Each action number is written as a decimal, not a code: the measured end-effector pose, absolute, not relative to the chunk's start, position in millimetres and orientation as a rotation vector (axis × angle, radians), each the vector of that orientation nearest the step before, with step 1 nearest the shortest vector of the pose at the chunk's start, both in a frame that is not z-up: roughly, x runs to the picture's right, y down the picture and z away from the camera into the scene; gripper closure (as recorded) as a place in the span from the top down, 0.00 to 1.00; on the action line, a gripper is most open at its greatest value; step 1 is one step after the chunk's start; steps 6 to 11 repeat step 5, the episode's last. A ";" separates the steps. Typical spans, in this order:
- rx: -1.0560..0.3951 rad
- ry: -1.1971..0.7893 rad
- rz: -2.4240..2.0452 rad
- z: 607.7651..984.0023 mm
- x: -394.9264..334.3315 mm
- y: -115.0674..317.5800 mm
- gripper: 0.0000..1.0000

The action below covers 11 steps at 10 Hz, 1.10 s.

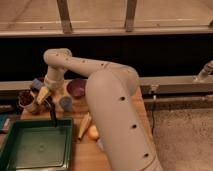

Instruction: Place brush in metal cup

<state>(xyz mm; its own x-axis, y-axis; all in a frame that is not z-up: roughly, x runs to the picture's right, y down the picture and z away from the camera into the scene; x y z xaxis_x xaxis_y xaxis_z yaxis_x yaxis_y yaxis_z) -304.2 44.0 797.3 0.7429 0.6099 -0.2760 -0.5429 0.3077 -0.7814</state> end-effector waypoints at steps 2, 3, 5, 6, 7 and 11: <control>-0.997 -0.078 0.769 797.8 -301.6 43.6 0.80; -0.998 -0.079 0.766 796.9 -304.2 44.6 0.80; -0.997 -0.077 0.770 797.7 -301.8 43.7 0.80; -0.997 -0.077 0.770 797.7 -301.8 43.7 0.80; -0.997 -0.077 0.770 797.7 -301.8 43.7 0.80; -0.997 -0.077 0.770 797.7 -301.8 43.7 0.80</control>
